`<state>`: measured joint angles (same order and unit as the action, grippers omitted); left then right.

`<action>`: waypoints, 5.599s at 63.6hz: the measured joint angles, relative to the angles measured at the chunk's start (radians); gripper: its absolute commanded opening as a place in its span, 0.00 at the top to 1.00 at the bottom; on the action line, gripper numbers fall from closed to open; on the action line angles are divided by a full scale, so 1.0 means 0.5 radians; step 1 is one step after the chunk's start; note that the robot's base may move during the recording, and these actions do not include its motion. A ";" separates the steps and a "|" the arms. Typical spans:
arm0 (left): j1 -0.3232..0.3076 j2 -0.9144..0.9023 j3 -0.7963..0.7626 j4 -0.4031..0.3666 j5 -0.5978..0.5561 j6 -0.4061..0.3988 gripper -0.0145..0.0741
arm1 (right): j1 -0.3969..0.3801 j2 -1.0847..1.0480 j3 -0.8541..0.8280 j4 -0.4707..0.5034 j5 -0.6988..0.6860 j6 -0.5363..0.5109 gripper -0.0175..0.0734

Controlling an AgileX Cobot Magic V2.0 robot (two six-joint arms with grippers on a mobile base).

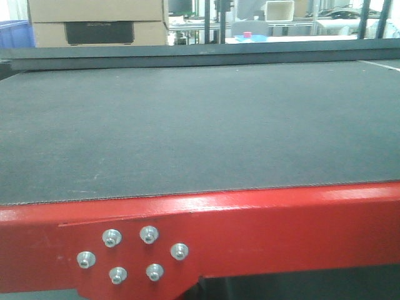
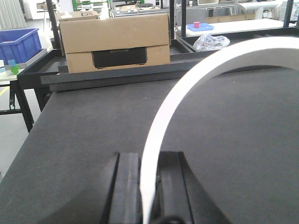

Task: Grab PVC pipe and place in blue bin
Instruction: 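Drive the base away from the table holding the pipe, then drive the base up to the shelf of blue bins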

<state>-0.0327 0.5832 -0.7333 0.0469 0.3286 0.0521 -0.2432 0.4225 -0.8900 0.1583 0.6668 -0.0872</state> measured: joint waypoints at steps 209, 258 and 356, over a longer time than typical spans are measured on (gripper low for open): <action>0.000 -0.005 0.000 0.004 -0.004 0.000 0.96 | 0.000 0.000 0.000 0.001 0.000 0.000 0.99; 0.000 -0.005 0.001 0.004 -0.004 0.000 0.96 | 0.000 0.000 0.000 0.004 0.000 0.000 0.99; 0.000 -0.005 0.001 0.004 -0.008 0.000 0.96 | 0.000 0.000 0.000 0.004 0.000 0.000 0.99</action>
<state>-0.0327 0.5807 -0.7326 0.0489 0.3247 0.0521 -0.2432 0.4225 -0.8900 0.1604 0.6668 -0.0872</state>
